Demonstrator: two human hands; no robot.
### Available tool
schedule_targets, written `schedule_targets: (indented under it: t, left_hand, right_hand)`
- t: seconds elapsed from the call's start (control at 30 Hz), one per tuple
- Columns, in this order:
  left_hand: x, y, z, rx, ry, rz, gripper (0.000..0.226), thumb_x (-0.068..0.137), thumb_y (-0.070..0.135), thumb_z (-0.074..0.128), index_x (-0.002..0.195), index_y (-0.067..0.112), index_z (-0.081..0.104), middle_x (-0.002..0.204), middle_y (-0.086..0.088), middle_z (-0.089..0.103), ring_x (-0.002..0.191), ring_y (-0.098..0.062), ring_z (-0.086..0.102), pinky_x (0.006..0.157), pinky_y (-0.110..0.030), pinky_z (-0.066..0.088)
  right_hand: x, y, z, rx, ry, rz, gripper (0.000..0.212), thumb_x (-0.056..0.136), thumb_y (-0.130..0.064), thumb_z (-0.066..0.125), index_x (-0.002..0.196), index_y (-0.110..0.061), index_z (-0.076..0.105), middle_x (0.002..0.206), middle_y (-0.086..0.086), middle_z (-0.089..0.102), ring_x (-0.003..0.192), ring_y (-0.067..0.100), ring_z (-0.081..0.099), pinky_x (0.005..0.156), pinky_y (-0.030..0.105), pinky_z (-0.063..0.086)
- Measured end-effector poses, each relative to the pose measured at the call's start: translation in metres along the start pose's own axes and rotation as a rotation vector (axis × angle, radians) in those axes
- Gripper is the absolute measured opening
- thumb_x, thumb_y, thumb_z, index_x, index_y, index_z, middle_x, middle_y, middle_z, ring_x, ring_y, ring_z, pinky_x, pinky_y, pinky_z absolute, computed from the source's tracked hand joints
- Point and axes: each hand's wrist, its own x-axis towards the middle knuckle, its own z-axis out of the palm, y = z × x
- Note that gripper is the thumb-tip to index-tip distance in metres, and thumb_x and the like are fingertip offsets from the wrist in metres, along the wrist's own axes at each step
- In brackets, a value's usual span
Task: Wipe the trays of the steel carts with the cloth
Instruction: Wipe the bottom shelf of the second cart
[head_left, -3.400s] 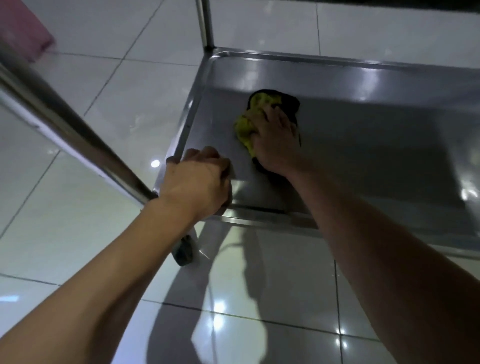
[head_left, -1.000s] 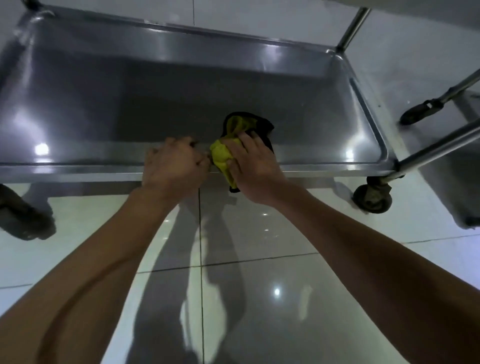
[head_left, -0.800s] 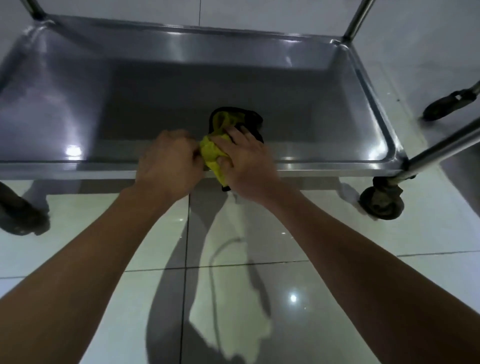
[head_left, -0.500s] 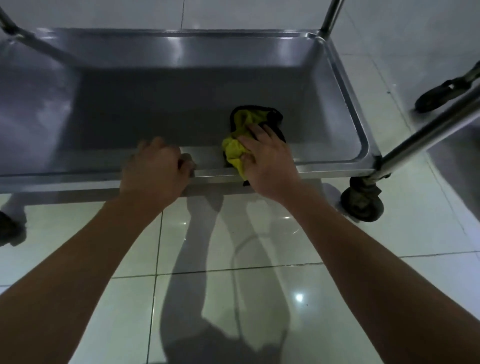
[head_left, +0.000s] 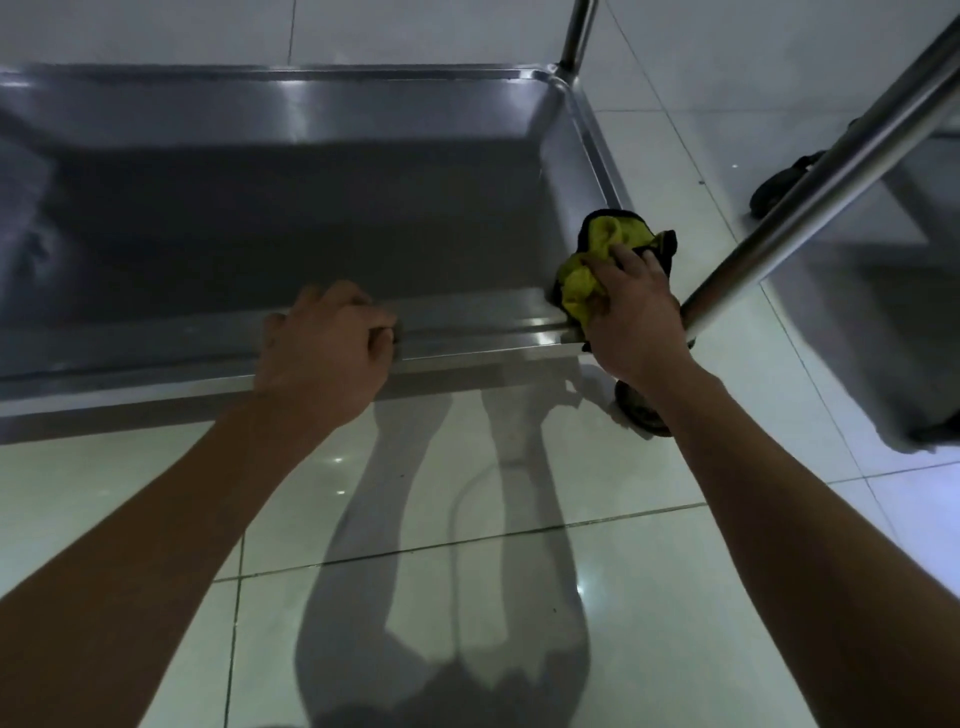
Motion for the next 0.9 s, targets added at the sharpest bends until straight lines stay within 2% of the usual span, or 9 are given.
schedule_targets:
  t: [0.13, 0.2, 0.3, 0.43, 0.6, 0.73, 0.9]
  left_hand:
    - [-0.004, -0.012, -0.002, -0.059, 0.003, 0.066, 0.025, 0.095, 0.030, 0.060, 0.116, 0.026, 0.073, 0.127, 0.002, 0.062, 0.116, -0.028, 0.053, 0.096, -0.051, 0.047]
    - [-0.009, -0.029, -0.010, -0.068, 0.032, 0.077, 0.026, 0.093, 0.029, 0.064, 0.117, 0.025, 0.072, 0.125, 0.001, 0.064, 0.117, -0.029, 0.054, 0.099, -0.050, 0.046]
    - [-0.017, -0.064, -0.024, 0.035, 0.062, 0.010, 0.026, 0.092, 0.029, 0.065, 0.116, 0.023, 0.071, 0.123, -0.005, 0.064, 0.114, -0.033, 0.055, 0.095, -0.052, 0.048]
    - [-0.030, -0.096, -0.034, 0.055, 0.011, 0.008, 0.022, 0.093, 0.027, 0.063, 0.113, 0.020, 0.072, 0.121, -0.007, 0.063, 0.113, -0.033, 0.053, 0.093, -0.052, 0.049]
    - [-0.034, -0.103, -0.040, 0.016, 0.032, -0.010, 0.022, 0.094, 0.030, 0.057, 0.109, 0.023, 0.072, 0.121, -0.003, 0.062, 0.113, -0.029, 0.052, 0.094, -0.049, 0.048]
    - [-0.036, -0.110, -0.037, 0.080, -0.083, -0.069, 0.028, 0.096, 0.037, 0.051, 0.111, 0.023, 0.070, 0.119, -0.005, 0.058, 0.112, -0.032, 0.051, 0.093, -0.049, 0.046]
    - [-0.037, -0.115, -0.040, 0.082, -0.173, -0.073, 0.031, 0.096, 0.033, 0.046, 0.115, 0.023, 0.069, 0.124, -0.003, 0.056, 0.114, -0.031, 0.052, 0.094, -0.049, 0.046]
  right_hand:
    - [-0.002, -0.007, 0.003, 0.009, 0.010, 0.028, 0.056, 0.095, -0.013, 0.053, 0.150, -0.019, 0.043, 0.159, 0.010, 0.031, 0.148, 0.037, 0.020, 0.122, 0.048, 0.019]
    - [-0.003, -0.012, 0.004, 0.004, 0.044, 0.002, 0.052, 0.095, -0.012, 0.052, 0.146, -0.013, 0.048, 0.156, 0.015, 0.037, 0.145, 0.038, 0.027, 0.121, 0.048, 0.020]
    - [-0.005, -0.028, 0.011, 0.024, 0.086, -0.064, 0.046, 0.094, -0.012, 0.047, 0.138, -0.005, 0.055, 0.145, 0.024, 0.047, 0.136, 0.041, 0.039, 0.118, 0.048, 0.025]
    - [-0.010, -0.083, 0.030, 0.025, 0.064, -0.129, 0.044, 0.097, -0.012, 0.052, 0.141, -0.010, 0.053, 0.149, 0.020, 0.045, 0.140, 0.038, 0.035, 0.119, 0.045, 0.023]
    - [-0.013, -0.172, 0.060, -0.033, -0.077, -0.246, 0.057, 0.096, -0.023, 0.046, 0.152, -0.026, 0.035, 0.161, 0.009, 0.026, 0.149, 0.032, 0.020, 0.120, 0.047, 0.020]
    - [-0.016, -0.245, 0.079, 0.038, -0.168, -0.348, 0.061, 0.093, -0.025, 0.051, 0.152, -0.032, 0.035, 0.164, 0.006, 0.020, 0.151, 0.035, 0.012, 0.121, 0.049, 0.018]
    - [-0.007, -0.254, 0.083, 0.066, -0.192, -0.398, 0.058, 0.095, -0.024, 0.052, 0.150, -0.033, 0.038, 0.163, 0.005, 0.023, 0.150, 0.036, 0.014, 0.119, 0.048, 0.023]
